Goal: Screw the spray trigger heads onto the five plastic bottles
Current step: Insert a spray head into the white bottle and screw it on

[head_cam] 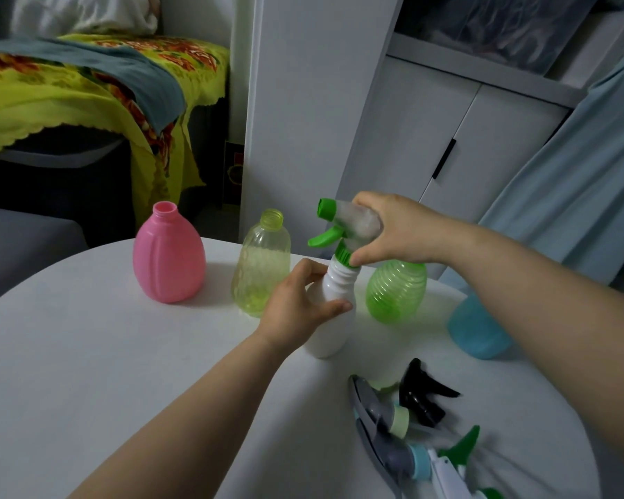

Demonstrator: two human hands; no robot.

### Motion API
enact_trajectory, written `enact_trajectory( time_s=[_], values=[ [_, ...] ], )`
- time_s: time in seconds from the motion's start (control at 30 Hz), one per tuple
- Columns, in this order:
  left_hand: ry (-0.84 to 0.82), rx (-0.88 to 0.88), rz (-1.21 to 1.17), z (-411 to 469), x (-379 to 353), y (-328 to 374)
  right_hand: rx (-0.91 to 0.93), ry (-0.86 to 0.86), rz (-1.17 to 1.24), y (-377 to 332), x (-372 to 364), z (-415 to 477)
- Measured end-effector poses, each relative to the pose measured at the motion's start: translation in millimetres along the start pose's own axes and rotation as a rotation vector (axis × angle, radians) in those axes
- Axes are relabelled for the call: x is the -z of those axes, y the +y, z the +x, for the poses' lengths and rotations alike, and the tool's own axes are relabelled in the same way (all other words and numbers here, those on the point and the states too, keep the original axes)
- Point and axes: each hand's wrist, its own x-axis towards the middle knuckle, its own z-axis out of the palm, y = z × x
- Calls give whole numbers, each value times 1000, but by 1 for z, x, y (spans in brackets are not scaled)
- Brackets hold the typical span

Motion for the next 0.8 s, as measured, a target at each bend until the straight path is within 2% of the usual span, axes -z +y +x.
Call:
enact_trajectory(
  time_s=[0.23, 0.33, 0.43, 0.53, 0.67, 0.8],
  values=[
    [92, 14, 231, -5, -13, 12, -53, 146, -97, -4, -12, -3],
    [-145, 11, 57, 2, -1, 12, -51, 123, -45, -2, -10, -6],
    [-360, 43, 32, 10, 15, 9, -34, 96, -12, 0, -6, -7],
    [-283, 17, 51, 10, 13, 9, -41, 167, 3, 1, -13, -8],
    [-76, -22, 147, 0, 2, 6, -104, 392, 16, 1, -31, -14],
    [-92, -20, 138, 0, 1, 5, -125, 407, 156, 6, -35, -18]
  ],
)
